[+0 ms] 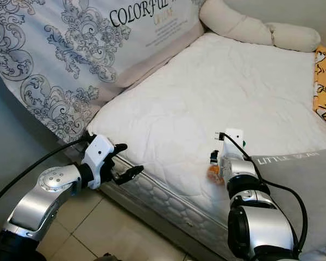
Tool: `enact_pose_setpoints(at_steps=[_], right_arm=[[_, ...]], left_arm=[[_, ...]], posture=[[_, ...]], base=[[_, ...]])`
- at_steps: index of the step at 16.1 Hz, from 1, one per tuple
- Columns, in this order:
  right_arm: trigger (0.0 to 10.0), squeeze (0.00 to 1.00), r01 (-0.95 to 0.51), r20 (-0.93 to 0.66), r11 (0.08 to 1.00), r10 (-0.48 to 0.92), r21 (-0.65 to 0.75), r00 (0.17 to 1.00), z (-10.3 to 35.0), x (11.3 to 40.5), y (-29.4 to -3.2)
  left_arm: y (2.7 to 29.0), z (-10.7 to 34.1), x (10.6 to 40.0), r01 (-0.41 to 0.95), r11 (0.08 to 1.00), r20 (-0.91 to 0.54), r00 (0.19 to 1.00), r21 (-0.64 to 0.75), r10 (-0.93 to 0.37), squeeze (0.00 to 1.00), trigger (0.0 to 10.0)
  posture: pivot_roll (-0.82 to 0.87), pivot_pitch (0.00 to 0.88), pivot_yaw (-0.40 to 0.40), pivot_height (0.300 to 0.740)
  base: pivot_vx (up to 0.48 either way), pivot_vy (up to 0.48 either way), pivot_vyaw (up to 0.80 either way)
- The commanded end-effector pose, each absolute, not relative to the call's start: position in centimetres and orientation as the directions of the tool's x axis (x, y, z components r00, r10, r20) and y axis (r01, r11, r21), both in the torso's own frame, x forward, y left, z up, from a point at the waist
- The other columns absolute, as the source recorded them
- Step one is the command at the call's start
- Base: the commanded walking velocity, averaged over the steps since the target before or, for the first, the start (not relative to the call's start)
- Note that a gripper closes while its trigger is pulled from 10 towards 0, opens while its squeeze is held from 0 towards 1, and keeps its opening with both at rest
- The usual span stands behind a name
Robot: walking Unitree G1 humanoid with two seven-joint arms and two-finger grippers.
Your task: Clean up the room
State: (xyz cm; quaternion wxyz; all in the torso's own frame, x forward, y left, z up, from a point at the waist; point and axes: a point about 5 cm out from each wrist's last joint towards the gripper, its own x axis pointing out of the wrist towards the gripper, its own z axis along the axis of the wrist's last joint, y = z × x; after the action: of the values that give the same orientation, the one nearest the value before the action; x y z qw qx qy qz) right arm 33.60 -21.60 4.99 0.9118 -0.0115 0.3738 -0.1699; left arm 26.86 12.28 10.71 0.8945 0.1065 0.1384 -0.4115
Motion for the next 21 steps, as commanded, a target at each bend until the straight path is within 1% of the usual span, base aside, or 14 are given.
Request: enact_pose_setpoints(at_steps=[1,6,9,13,14,15,18,21], right_arm=[[10.0,0.00,0.313,-0.694,0.942,-0.306,-0.122,0.652,4.9,33.6,-21.4],[10.0,0.00,0.379,-0.754,0.923,-0.292,-0.062,0.588,2.8,32.1,-21.3],[10.0,0.00,0.407,-0.766,0.914,-0.255,0.009,0.590,2.4,31.9,-20.9],[10.0,0.00,0.426,-0.792,0.904,-0.233,0.037,0.564,1.7,31.5,-20.4],[2.0,0.00,0.458,-0.799,0.886,-0.220,0.076,0.559,1.5,31.3,-20.4],[0.0,0.00,0.468,-0.801,0.879,-0.216,0.089,0.558,1.4,31.2,-20.5],[0.0,0.00,0.466,-0.795,0.879,-0.207,0.105,0.570,1.6,31.4,-20.5],[0.0,0.00,0.458,-0.786,0.881,-0.196,0.122,0.586,1.8,31.6,-20.3]], left_arm=[[12.3,10.9,26.6,0.772,0.631,-0.333,0.615,0.073,-0.714,0.00,10.0],[12.4,10.8,26.6,0.781,0.621,-0.340,0.602,0.065,-0.722,0.00,10.0],[12.4,11.0,26.6,0.788,0.612,-0.344,0.594,0.068,-0.727,0.00,10.0],[12.7,10.9,26.4,0.793,0.604,-0.357,0.587,0.077,-0.726,0.00,10.0],[12.6,10.9,26.1,0.797,0.599,-0.362,0.581,0.073,-0.729,0.00,10.0],[12.6,10.9,26.0,0.798,0.598,-0.364,0.579,0.070,-0.730,0.00,10.0],[12.8,10.8,25.8,0.795,0.603,-0.368,0.581,0.064,-0.726,0.00,10.0],[12.7,10.8,26.2,0.793,0.607,-0.367,0.583,0.059,-0.725,0.00,10.0]], posture=[[0.08,0.000,0.018,0.740],[0.07,0.000,0.034,0.740],[0.08,0.000,0.056,0.740],[0.11,0.000,0.061,0.740],[0.12,0.000,0.059,0.740],[0.12,0.000,0.058,0.740],[0.12,0.000,0.056,0.740],[0.10,0.000,0.063,0.740]], base=[[0.000,0.000,0.00],[0.000,0.000,0.00],[0.000,0.000,0.00],[0.000,0.000,0.00],[0.000,0.000,0.00],[0.000,0.000,0.00],[0.000,0.000,0.00],[0.000,0.000,0.00]])
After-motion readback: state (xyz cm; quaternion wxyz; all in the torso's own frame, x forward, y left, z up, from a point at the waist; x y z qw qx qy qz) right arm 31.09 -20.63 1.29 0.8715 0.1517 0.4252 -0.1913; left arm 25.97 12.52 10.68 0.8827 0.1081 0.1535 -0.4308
